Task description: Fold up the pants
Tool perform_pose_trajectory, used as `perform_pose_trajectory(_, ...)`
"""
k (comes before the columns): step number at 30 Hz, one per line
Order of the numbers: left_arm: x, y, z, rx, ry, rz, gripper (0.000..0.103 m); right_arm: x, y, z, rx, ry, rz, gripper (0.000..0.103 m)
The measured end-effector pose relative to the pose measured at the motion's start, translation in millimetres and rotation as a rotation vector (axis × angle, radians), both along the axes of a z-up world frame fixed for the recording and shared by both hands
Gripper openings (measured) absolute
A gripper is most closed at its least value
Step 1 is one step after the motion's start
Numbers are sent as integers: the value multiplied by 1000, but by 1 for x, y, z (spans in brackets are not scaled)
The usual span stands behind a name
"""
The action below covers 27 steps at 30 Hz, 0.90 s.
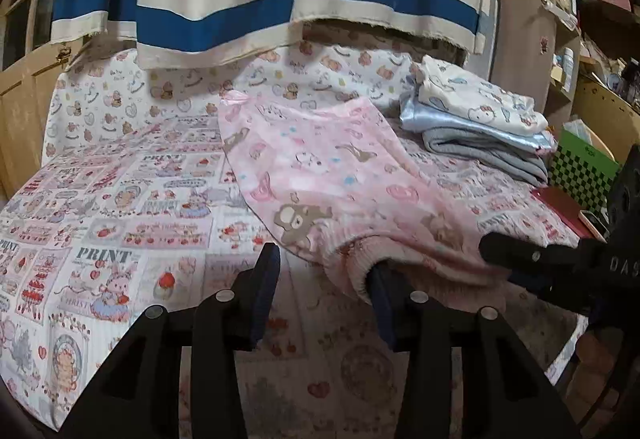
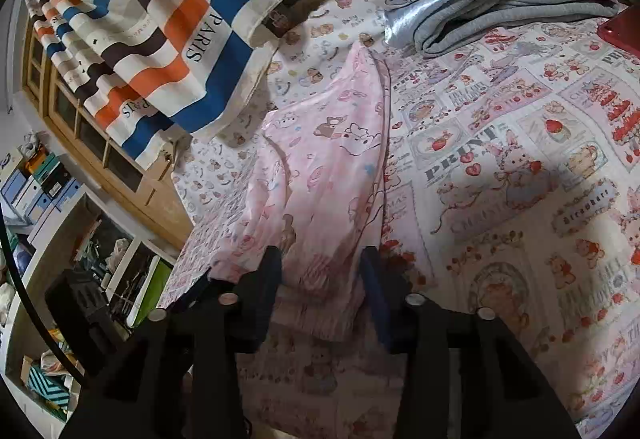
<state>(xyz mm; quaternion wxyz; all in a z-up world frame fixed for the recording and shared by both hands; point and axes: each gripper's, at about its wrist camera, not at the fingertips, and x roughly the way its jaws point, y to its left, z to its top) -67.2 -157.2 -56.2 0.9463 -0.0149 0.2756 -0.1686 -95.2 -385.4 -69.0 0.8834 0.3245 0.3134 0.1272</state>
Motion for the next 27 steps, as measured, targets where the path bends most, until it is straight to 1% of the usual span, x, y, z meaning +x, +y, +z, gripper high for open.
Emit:
perform_pose_trajectory(2,3,0,0,-14,-1,12,44,3,3,-1,-15,1,-5,37)
perform_pose_trajectory(4,5,1,1,-24,-7,19,42,3,5,-2,-25,-7,-4,37)
perform_pose_trajectory(5,5,2,0,-26,-12,20,34,3,6,-1,-31,-8,-3,37)
perform_pose_trajectory(6,4,2,0,-25,-15,15,17,3,7,0,-43,-8,-2,32)
perform_pose_trajectory(7,3,1,-1,-24,-14,-2,9,3,8,0,-52,-9,2,27)
perform_pose_trajectory(8,1,1,-2,-21,-16,-6,9,3,10,1,-59,-13,6,9)
perform_pose_trajectory(11,-12,0,2,12,-62,7,9,-2,14,4,-91,-44,-16,7)
perform_pose_trajectory(13,-24,1,5,41,-102,28,9,-6,17,8,-104,-68,-5,6)
perform_pose_trajectory(15,-30,3,7,53,-113,49,9,-10,20,12,-102,-82,6,6)
perform_pose_trajectory(19,-33,11,1,50,-77,64,10,-17,26,16,-117,-96,16,6)
perform_pose_trajectory(21,-33,13,-5,62,-62,84,10,-21,28,14,-140,-81,5,2)
perform_pose_trajectory(23,-32,16,-11,65,-44,91,11,-23,29,9,-171,-65,-16,2)
perform_pose_trajectory(27,-33,19,-13,54,-39,78,14,-23,25,-2,-160,-37,-3,2)
